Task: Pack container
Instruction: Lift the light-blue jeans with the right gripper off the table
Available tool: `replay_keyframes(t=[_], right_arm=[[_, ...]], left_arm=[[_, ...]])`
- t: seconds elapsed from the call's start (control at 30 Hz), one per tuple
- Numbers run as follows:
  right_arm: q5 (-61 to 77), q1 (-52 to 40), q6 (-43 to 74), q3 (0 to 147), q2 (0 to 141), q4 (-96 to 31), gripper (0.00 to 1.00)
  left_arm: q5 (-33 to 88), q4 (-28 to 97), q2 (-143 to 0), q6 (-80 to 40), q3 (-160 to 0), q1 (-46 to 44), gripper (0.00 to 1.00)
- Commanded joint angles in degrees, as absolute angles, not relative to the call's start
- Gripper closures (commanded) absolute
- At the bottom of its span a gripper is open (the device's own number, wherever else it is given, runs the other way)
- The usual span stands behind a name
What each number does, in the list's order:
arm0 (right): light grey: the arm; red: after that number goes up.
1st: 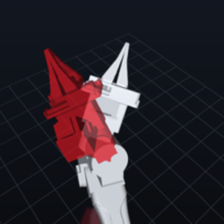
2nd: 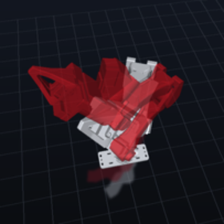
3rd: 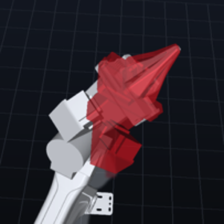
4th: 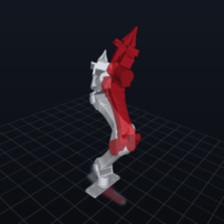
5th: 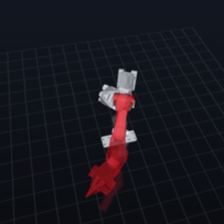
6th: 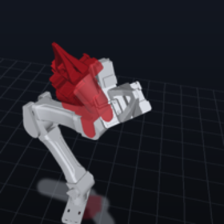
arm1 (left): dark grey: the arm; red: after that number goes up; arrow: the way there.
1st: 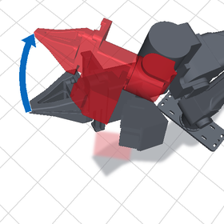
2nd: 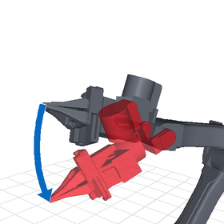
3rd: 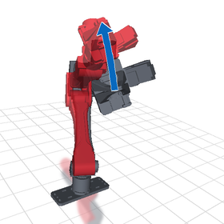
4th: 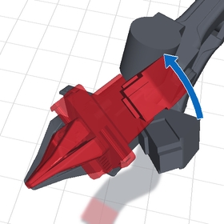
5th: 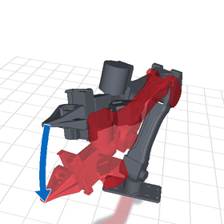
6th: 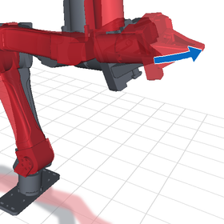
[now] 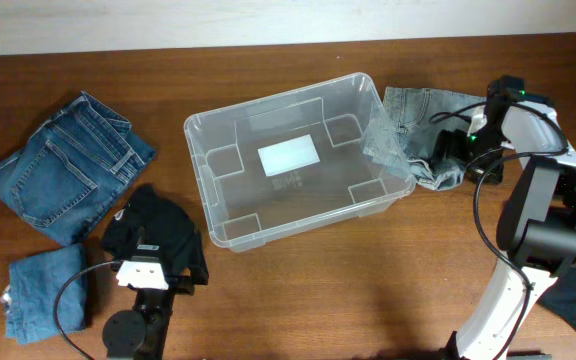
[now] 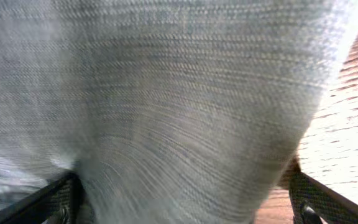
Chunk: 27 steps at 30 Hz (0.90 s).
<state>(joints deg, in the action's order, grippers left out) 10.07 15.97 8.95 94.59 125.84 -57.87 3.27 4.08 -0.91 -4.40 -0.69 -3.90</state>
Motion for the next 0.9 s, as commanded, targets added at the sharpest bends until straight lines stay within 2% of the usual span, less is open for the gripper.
replay_keyframes(t=[0.0,0.13,0.67,0.87], right_arm=[[16.38,15.35,14.35,93.54,127.76,-56.62,0.01],[21.47,15.86,15.42,93.56,127.76,-54.72,0.01],[22.26,19.90,20.75,92.75,127.79,-53.58,0.00],[22.46,19.90,23.05,86.85,127.79,-46.72,0.16]], left_arm=[[4.27,4.36,-0.73,-5.15,-0.54,-3.97,0.00],[4.27,4.36,-0.73,-5.15,-0.54,-3.97,0.00],[4.27,4.36,-0.73,-5.15,-0.54,-3.97,0.00],[4.27,4.36,-0.73,-5.15,-0.54,-3.97,0.00]])
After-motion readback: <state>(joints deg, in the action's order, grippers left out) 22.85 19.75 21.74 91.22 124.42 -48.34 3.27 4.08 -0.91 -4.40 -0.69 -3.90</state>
